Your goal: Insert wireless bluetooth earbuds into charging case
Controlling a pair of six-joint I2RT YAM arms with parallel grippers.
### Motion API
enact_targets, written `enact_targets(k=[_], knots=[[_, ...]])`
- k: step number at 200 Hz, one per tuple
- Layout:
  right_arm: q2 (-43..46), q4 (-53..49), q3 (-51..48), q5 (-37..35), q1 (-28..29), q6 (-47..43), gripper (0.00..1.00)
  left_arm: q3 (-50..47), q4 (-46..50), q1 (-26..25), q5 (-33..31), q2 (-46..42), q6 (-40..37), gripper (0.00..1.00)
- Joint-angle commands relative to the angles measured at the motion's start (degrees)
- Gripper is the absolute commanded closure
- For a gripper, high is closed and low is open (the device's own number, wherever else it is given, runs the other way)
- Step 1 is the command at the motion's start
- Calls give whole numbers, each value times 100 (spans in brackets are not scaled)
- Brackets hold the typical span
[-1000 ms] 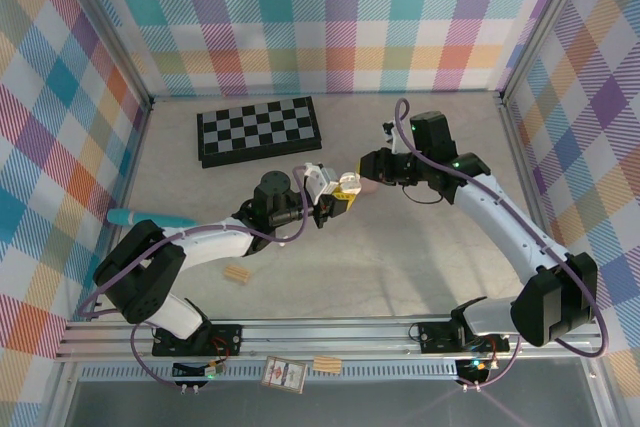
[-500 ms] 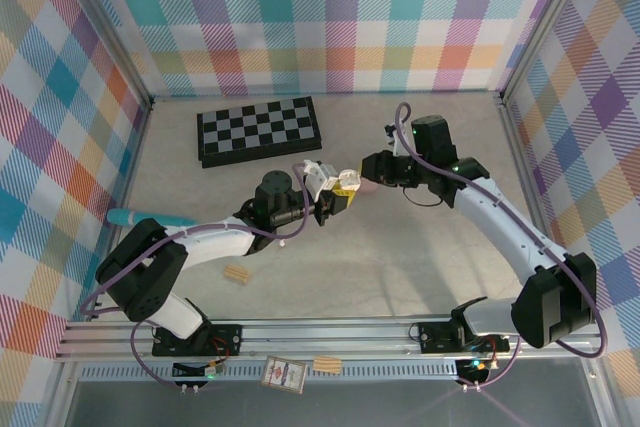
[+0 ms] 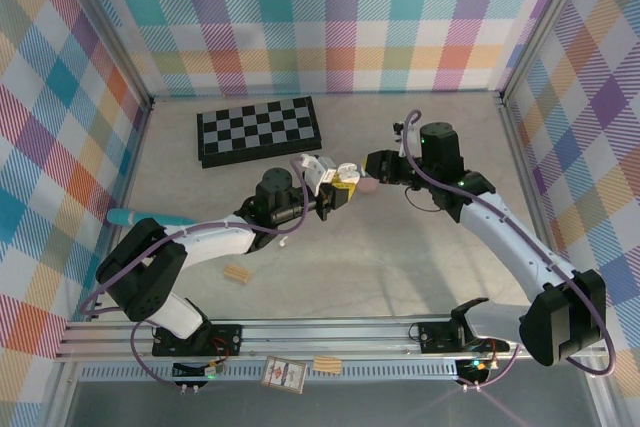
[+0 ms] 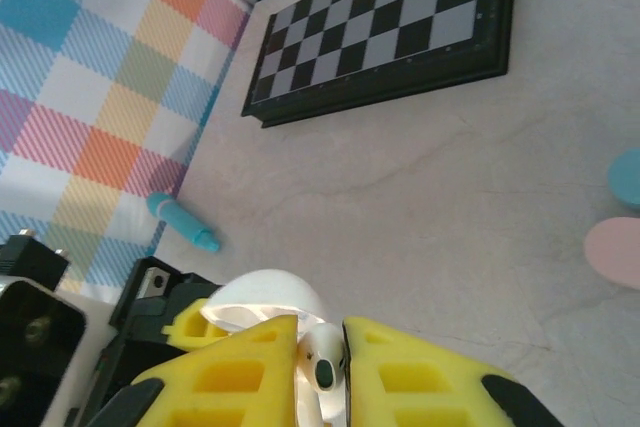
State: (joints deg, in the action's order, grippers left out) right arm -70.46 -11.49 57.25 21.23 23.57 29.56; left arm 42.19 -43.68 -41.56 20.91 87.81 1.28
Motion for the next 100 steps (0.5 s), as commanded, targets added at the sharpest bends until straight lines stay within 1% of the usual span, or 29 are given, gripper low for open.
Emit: enact_targets(k=[1,48,78,100], knots=[[130,-1,-256,-412,-76,-75,82,-133,-40,-29,-293,-149,-114,89],[3,-319,-1039,-1016,-169,-117,81,-538,270,174,-361,-627,-417,89],[-272,-268,-1647,-1422,-169,154,82,-572,488,186,-280,-832,-559,89],[-574,-267,-1890,-1732,-169,319,82,-598,473,183,-263,-876,-559,89]])
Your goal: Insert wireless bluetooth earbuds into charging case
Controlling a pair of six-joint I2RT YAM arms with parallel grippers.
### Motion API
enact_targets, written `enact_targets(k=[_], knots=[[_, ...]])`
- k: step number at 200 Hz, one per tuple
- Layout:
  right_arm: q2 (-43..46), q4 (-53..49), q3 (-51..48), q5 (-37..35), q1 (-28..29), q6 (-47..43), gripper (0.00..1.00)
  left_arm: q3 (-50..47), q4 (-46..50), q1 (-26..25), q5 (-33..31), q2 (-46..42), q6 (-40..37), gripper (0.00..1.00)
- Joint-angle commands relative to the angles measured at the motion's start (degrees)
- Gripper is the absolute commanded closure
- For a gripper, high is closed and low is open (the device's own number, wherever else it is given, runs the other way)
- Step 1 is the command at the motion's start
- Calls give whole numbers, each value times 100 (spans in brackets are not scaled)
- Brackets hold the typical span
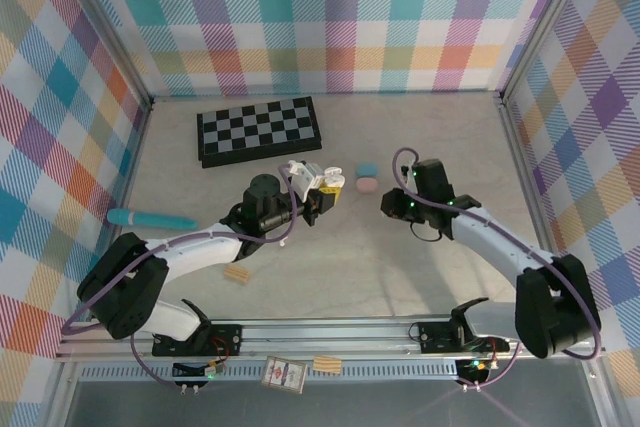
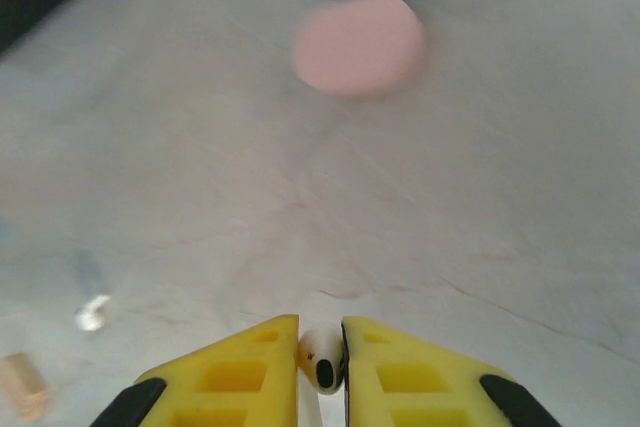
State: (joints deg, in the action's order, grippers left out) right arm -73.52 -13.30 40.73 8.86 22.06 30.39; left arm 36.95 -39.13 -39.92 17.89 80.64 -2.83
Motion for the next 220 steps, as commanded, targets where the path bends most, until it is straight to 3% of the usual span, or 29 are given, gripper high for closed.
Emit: enact_targets(k=[1,40,80,125,149,189,220], knots=[[-277,-81,-252,-502,-22,242,82,-74,15,20,39,-161,-148,89],[-617,-91,-445,-807,-16,431,81,-84,119,28,49,-256,-250,88],[-1138,-852,-34,-864,-19,451,77,-83,285,37,-4,-419,-365,88],[-1227,-2090,794,-1016,-33,221,58,-186,331,81,-41,-669,-367,88],[-1660,-3237,1597,-884,-112,-78,49,-231,432,138,21,-737,-450,88],[-2576,-4638,2729,-608,-141,-573,47,-241,575,211,115,-827,-603,88],[-3078,-5071,3251,-525,-141,-794,54,-250,591,263,186,-835,-640,88]])
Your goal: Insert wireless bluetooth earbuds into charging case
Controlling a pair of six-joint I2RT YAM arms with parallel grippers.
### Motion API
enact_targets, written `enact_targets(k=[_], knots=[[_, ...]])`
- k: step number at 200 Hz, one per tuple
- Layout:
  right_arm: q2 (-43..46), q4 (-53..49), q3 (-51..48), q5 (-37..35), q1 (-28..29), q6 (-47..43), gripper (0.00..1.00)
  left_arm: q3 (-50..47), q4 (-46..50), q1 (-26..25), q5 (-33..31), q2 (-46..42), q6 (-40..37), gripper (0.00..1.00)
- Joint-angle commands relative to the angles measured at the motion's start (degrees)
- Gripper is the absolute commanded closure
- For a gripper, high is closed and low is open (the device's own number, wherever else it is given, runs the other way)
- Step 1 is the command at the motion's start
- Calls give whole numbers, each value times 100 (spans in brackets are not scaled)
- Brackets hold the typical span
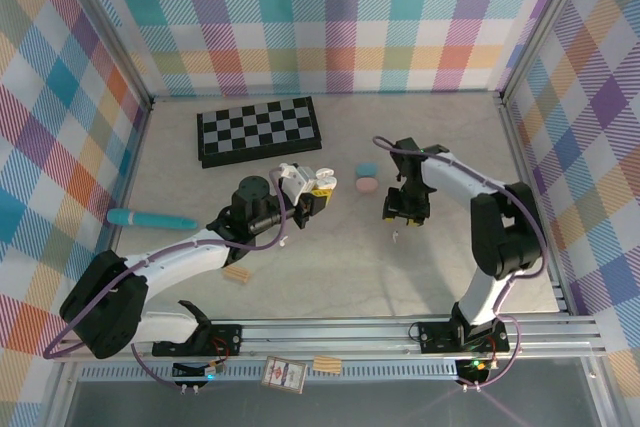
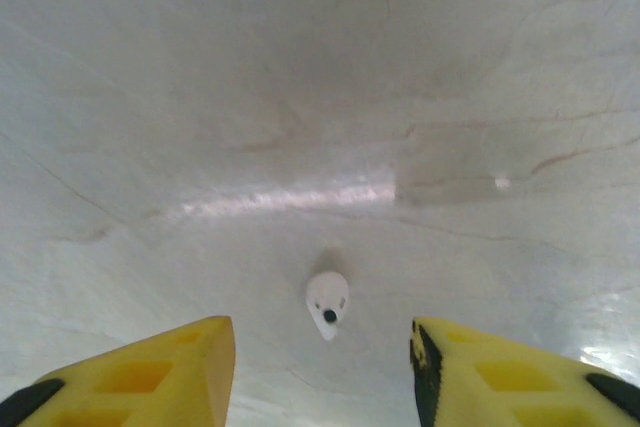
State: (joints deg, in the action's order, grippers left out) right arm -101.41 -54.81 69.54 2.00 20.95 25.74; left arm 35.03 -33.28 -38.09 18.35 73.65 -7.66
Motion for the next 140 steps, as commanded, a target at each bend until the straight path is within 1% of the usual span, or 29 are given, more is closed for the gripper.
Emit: enact_targets(k=[1,24,48,95,140], knots=[[-304,-928,382,165,-30,-330,55,-57,5,81,141,-133,-157,88],[-595,-988,546,381,-30,-377,60,-57,32,108,165,-115,-198,88],[-853,-1016,651,424,-30,-401,63,-57,6,122,208,-88,-183,88],[-1226,-998,772,503,-54,-529,67,-46,36,143,239,-44,-199,88],[-1364,-908,724,538,-95,-562,69,-5,41,161,265,-25,-185,88]])
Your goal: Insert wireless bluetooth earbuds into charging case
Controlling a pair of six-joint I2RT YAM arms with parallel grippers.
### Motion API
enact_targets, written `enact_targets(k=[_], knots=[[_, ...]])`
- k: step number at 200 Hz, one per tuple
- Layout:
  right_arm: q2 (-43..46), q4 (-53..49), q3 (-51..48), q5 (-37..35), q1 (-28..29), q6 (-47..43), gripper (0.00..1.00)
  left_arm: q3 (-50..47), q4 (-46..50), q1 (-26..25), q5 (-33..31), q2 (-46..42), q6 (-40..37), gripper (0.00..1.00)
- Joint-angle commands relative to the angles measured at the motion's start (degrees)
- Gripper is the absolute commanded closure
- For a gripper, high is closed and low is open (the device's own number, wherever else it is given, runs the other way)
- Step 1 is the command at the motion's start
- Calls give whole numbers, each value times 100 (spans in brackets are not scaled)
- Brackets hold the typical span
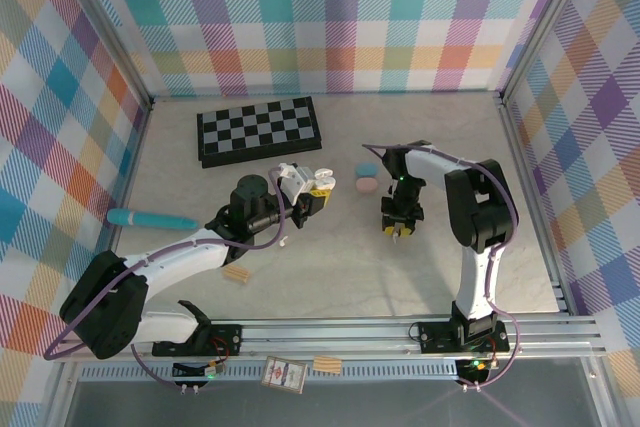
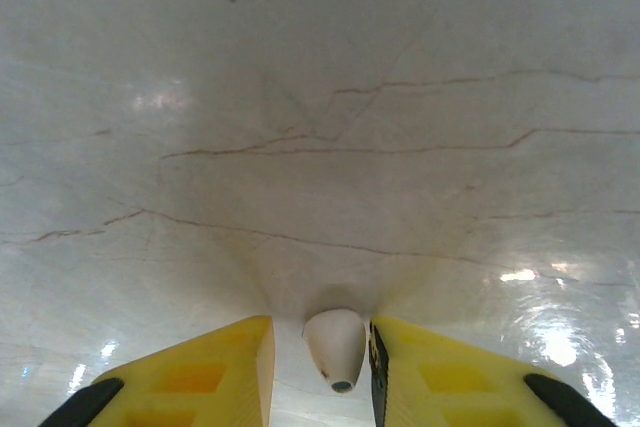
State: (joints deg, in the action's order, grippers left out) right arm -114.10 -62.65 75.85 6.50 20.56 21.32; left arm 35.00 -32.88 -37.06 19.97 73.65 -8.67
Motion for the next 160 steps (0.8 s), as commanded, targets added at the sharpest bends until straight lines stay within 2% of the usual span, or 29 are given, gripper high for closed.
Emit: enact_targets(k=[1,98,160], knots=[[-99,-128,90,88,-54,-120,69,-2,1,63,104,-21,-84,88],[-152,279,-208,-98,-179,-45,77,111,-30,58,284,38,55,88],[713,757,-554,79,-183,65,78,125,-168,50,350,97,128,88]])
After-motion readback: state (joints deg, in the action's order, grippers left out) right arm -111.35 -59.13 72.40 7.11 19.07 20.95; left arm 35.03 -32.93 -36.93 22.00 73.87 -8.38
